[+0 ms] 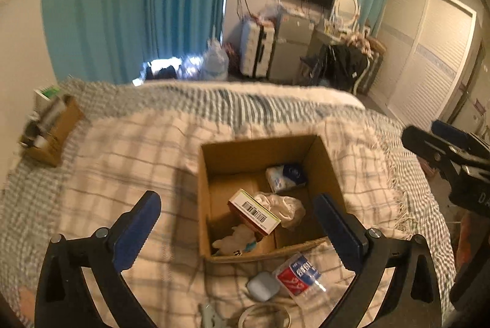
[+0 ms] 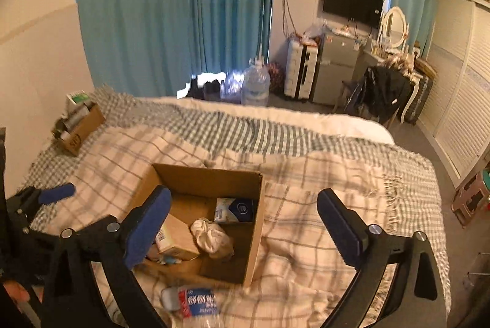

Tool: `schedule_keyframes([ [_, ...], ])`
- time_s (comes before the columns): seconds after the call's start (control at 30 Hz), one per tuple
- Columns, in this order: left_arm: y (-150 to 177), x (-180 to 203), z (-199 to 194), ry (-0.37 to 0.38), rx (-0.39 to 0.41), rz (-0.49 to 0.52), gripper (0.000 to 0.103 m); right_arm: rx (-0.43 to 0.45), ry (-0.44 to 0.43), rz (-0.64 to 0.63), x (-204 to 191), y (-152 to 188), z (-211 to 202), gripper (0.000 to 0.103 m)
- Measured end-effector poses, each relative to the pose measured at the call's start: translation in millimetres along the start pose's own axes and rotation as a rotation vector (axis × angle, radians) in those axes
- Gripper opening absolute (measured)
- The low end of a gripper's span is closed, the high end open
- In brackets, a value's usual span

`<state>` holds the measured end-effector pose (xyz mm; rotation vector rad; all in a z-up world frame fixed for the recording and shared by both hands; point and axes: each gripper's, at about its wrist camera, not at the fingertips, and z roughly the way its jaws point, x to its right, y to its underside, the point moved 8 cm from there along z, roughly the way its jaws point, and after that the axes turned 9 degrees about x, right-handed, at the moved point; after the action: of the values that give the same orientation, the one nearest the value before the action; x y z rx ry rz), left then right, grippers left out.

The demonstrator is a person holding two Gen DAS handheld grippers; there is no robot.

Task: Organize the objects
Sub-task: 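Lift both open tools away from the cardboard box, then grasp the white tape roll with the left tool while the right tool grasps the clear plastic bottle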

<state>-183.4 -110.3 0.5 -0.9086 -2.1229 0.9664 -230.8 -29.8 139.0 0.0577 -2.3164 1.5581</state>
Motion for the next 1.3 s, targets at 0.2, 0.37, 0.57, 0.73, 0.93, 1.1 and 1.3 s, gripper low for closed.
schedule_keyframes([
  [0.2, 4, -7, -66, -0.038, 0.057, -0.017, 0.103, 0.062, -0.024, -0.054, -13, -3, -80, 0.103],
  [0.37, 32, -20, -91, -0.084, 0.058, -0.032, 0.103, 0.074, -0.057, -0.088, -29, 22, -122, 0.103],
  [0.57, 92, -38, -86, -0.112, -0.01, -0.036, 0.103, 0.025, -0.111, -0.133, -43, 76, -117, 0.103],
  [0.73, 143, -46, -57, -0.133, -0.098, -0.075, 0.103, -0.079, -0.123, -0.087, -39, 141, -81, 0.103],
  [0.93, 184, -25, -26, -0.105, -0.187, -0.061, 0.103, -0.188, -0.086, -0.046, -26, 197, -39, 0.103],
  [1.1, 213, 8, -1, -0.032, -0.281, -0.032, 0.103, -0.25, -0.083, 0.025, -16, 221, -19, 0.103],
  [1.3, 241, 40, 30, 0.068, -0.393, -0.047, 0.103, -0.273, -0.079, 0.065, -9, 227, -13, 0.102],
])
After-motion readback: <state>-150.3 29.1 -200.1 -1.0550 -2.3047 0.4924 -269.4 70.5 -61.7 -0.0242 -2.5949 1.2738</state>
